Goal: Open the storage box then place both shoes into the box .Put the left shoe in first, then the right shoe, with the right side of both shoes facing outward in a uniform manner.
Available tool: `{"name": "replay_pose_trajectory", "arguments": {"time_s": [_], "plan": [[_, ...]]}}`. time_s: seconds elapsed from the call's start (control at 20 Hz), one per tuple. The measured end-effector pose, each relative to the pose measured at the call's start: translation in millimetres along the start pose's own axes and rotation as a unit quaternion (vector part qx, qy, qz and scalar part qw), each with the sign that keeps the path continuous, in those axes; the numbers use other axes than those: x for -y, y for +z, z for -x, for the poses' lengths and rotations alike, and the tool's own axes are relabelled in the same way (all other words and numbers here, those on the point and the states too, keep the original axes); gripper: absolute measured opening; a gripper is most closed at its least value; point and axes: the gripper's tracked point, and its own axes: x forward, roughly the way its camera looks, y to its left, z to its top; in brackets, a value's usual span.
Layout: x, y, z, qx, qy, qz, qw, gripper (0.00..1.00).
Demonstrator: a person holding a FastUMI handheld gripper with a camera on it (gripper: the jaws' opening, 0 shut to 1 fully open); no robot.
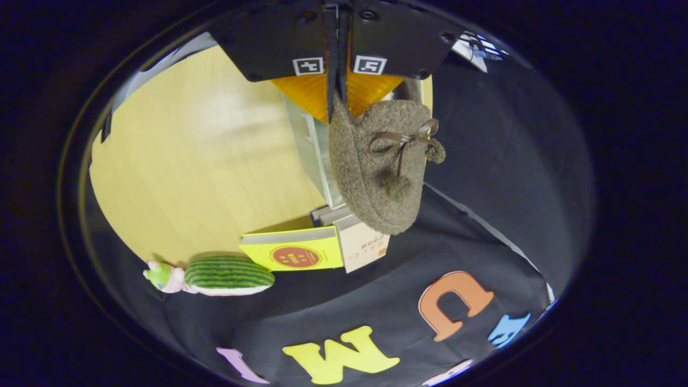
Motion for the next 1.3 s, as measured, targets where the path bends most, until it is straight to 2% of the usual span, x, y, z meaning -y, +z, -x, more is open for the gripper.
{"name": "replay_pose_trajectory", "arguments": {"time_s": [0.15,0.25,0.4,0.65,0.85,1.05,1.3], "plan": [[-2,5,-1,0.027,0.015,0.013,0.999,0.26],[-4,16,8,0.056,0.016,0.047,0.997,0.56],[5,39,31,0.119,-0.021,0.097,0.988,1.00],[16,70,74,0.189,-0.052,0.146,0.970,1.00],[28,98,114,0.245,-0.052,0.155,0.956,1.00],[40,109,178,0.295,-0.021,0.133,0.946,1.00],[71,103,230,0.358,-0.055,0.124,0.924,1.00]]}}
